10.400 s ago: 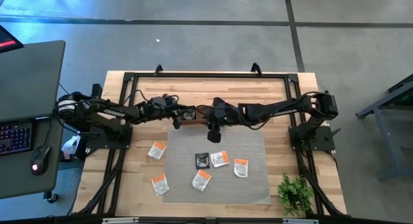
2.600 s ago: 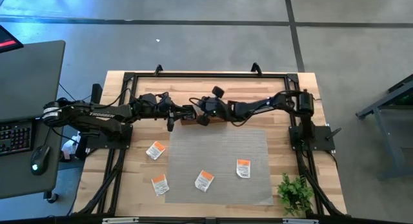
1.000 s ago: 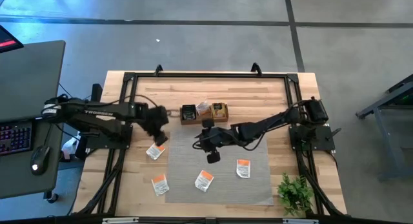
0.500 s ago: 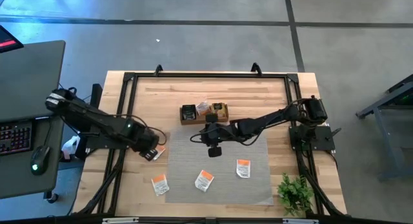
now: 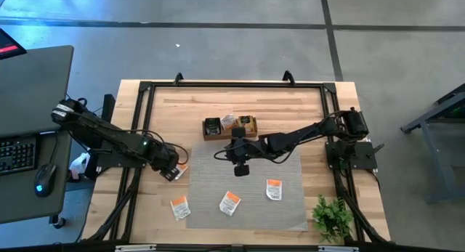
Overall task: Pick & Place Tea
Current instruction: Put the white tea bag into the middle section of the wooden organizer
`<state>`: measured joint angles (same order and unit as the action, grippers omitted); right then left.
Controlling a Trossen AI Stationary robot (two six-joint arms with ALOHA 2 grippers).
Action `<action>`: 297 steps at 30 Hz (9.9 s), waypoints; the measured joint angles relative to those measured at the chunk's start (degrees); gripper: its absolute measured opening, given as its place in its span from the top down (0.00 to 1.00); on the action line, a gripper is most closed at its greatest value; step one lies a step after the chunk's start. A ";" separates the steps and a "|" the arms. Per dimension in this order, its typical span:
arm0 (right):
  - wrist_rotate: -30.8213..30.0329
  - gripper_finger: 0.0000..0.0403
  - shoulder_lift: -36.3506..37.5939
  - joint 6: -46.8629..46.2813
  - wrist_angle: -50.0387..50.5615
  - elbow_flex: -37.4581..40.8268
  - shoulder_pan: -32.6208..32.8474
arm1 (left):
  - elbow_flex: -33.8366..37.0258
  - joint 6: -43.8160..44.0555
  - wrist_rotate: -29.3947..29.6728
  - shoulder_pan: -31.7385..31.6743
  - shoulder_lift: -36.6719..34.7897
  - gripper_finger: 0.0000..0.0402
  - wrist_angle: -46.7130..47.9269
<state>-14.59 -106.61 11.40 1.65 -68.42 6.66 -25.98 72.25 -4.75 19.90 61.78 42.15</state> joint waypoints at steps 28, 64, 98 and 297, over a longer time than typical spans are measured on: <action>6.48 0.65 0.00 -7.50 -15.62 0.00 -1.06 | -6.85 -20.21 15.85 -0.04 -0.02 0.99 -3.86; 20.62 0.91 -30.45 -9.24 -1.07 -26.61 -3.45 | -7.86 -31.71 13.46 0.00 17.08 0.53 -14.25; 21.62 0.99 -30.67 -6.84 2.61 -26.40 -4.37 | -9.59 -38.90 9.48 -0.80 16.24 0.53 -15.04; -18.79 0.98 -4.42 -60.35 -15.48 5.33 -12.85 | -22.12 -16.76 40.09 7.87 -9.79 1.00 23.96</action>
<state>-33.38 -111.02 -48.96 -13.83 -63.09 -6.19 -48.10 55.49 35.34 27.77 51.99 66.11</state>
